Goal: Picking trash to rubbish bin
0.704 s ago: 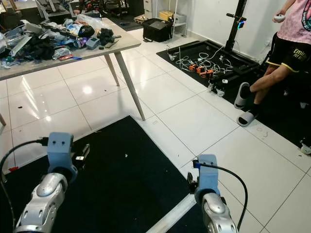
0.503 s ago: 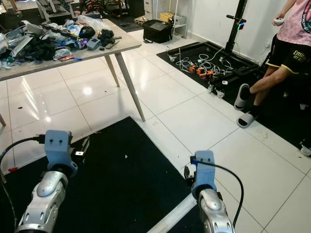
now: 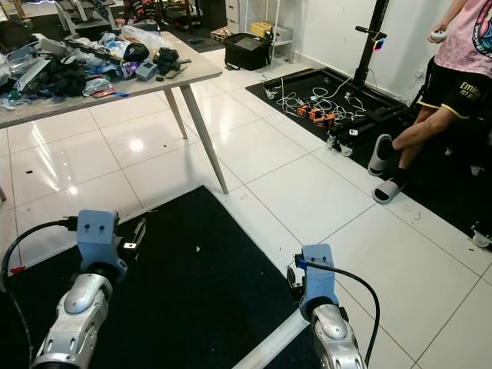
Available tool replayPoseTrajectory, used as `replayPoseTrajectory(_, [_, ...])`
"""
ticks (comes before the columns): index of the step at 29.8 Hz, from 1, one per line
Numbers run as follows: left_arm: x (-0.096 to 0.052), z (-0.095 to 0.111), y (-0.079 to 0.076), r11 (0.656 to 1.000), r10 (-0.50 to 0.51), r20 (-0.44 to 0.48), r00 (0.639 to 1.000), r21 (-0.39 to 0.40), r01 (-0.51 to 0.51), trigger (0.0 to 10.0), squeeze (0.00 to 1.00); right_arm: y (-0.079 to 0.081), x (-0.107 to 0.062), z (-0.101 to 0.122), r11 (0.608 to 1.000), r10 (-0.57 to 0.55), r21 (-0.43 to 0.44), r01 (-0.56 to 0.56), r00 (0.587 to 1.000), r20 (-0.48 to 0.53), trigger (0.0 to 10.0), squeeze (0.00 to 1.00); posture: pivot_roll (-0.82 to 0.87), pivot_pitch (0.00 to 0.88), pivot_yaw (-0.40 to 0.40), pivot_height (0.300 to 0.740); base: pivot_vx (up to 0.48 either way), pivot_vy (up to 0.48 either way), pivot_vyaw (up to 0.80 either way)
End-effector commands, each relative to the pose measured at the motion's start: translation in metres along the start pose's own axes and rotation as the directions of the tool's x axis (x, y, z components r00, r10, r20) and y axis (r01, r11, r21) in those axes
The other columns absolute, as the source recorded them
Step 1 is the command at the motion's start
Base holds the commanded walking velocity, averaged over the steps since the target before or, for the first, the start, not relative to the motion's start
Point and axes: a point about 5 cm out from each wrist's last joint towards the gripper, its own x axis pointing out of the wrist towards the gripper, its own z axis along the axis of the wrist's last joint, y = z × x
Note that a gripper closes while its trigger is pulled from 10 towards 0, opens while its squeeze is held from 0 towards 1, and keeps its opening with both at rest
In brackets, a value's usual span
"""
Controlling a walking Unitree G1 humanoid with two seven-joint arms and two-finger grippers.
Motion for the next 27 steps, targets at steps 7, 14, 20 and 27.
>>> replayPoseTrajectory(7, [0.006,-0.004,-0.012,1.000,-0.022,-0.026,0.999,0.017,0.023,10.0,0.00,0.003,0.002,0.001,1.000,0.011,0.003,-0.011,1.000,0.009,10.0,0.00,0.01,0.039,0.009,0.740,0.000,0.000,0.00])
replayPoseTrajectory(14, [0.011,-0.005,-0.011,1.000,0.016,-0.053,0.998,-0.016,-0.017,10.0,0.00,0.006,0.002,0.001,1.000,0.022,-0.011,-0.022,1.000,0.012,10.0,0.00,0.01,0.040,0.007,0.740,0.000,0.000,0.66])
replayPoseTrajectory(20, [0.016,-0.002,-0.016,1.000,0.008,-0.043,0.999,-0.012,-0.009,10.0,0.00,0.007,0.003,0.003,1.000,0.025,-0.018,-0.025,1.000,0.018,10.0,0.00,0.01,0.043,0.006,0.740,0.000,0.000,0.80])
replayPoseTrajectory(27, [0.018,0.002,-0.024,0.999,-0.029,-0.033,0.999,-0.024,0.029,10.0,0.00,0.005,0.004,0.004,1.000,0.017,-0.014,-0.017,1.000,0.019,10.0,0.00,0.01,0.043,0.004,0.740,0.000,0.000,0.80])
